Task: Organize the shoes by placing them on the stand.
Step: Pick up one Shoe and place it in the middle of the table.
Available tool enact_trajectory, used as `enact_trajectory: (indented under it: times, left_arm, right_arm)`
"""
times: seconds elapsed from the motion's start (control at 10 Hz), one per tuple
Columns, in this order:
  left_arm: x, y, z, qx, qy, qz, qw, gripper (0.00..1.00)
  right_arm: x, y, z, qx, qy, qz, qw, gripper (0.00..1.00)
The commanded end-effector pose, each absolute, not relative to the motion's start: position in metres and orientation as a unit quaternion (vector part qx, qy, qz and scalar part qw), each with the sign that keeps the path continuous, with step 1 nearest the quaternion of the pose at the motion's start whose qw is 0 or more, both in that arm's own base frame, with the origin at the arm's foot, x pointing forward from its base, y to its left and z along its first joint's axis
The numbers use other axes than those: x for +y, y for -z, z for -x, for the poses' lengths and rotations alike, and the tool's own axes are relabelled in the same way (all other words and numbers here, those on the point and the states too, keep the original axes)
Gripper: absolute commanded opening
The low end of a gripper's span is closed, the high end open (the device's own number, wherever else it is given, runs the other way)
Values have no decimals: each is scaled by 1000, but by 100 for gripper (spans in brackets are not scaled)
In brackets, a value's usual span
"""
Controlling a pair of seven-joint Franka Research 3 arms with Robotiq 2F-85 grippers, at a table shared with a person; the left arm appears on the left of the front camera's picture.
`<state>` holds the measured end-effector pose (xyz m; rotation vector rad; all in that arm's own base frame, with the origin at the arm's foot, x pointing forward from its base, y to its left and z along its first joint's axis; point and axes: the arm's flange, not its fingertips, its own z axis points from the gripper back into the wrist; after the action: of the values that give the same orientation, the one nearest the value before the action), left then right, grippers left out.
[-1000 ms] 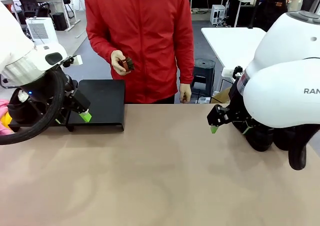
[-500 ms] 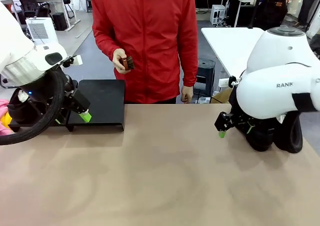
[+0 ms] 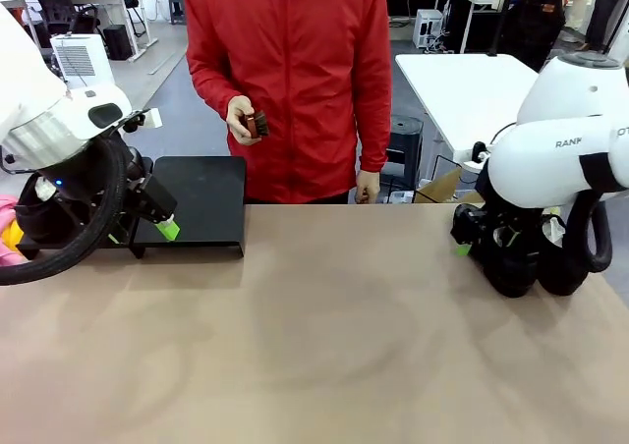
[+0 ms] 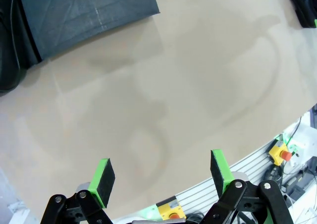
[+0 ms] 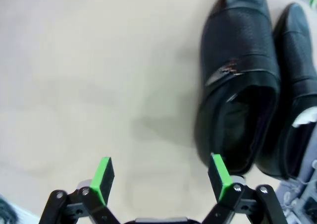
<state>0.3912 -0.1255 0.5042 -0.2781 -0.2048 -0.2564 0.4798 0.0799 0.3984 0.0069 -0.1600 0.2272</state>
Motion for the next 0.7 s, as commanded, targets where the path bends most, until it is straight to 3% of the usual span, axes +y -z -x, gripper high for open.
enact_trajectory:
  times: [0.0,0.1,0.2,0.6]
  left_arm:
    - [-124,-504,-389,-101,131,147,975,100]
    - [-124,-504,-389,-101,131,147,975,100]
    - [-124,-504,-389,-101,131,147,975,100]
    - [-124,-504,-389,-101,131,147,975,100]
  right_arm:
    - [47,-411,-493,-92,-87,22,992,100]
    - [36,-420,-496,-88,-4,38,995,100]
    - [60,-403,-485,-85,-99,3,991,100]
    - [33,-413,-502,-90,-65,36,993,100]
